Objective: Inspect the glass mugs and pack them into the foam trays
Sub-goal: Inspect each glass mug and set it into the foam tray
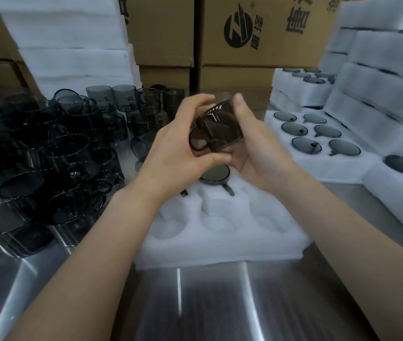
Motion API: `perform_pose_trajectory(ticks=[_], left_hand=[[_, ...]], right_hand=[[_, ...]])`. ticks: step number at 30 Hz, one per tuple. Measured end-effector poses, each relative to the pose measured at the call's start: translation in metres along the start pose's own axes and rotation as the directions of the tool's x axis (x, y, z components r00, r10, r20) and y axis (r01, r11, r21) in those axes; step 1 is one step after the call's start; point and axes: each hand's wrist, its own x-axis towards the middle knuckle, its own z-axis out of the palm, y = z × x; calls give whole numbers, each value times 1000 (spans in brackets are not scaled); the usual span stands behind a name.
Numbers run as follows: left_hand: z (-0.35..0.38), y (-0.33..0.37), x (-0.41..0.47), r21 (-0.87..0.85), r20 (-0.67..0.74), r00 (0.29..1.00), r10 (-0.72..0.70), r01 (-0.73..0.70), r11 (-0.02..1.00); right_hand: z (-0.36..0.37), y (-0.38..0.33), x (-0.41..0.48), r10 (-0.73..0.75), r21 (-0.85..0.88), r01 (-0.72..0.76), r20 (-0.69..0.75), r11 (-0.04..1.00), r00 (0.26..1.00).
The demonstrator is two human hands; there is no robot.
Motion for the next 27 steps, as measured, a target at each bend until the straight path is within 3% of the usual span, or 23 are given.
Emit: perform_pose_trajectory(ticks=[3, 5, 9, 14, 17, 19, 21, 27], left_hand=[[1, 6, -1, 115, 4, 1000, 16, -17, 993], [0, 9, -1, 126, -19, 1000, 21, -18, 992], [-1, 10, -2, 58, 3, 1000, 20, -20, 998], [1, 9, -3, 47, 38, 991, 131, -133, 990], [1, 7, -2, 40, 25, 991, 134, -135, 990], [0, 7, -2, 44, 19, 995, 98, -98, 994], [-1, 6, -1, 70, 29, 998, 56, -58, 996], [3, 5, 0, 153, 11, 999, 36, -37, 988]], right_hand=[[2, 6, -1, -201, -280, 166, -101, 945, 974], [3, 8, -1, -226, -319, 181, -112, 930, 968], [0, 0, -3, -118, -121, 102, -138, 987, 983], [0, -6, -1, -18, 128, 37, -147, 991, 989], [0, -6, 0, 103, 287, -122, 81, 950, 991], [-2, -5, -1, 141, 280, -208, 239, 937, 961], [-3, -4, -1, 143, 196, -202, 280, 959, 949], [-5, 2, 0, -6, 187, -20, 137, 982, 991]])
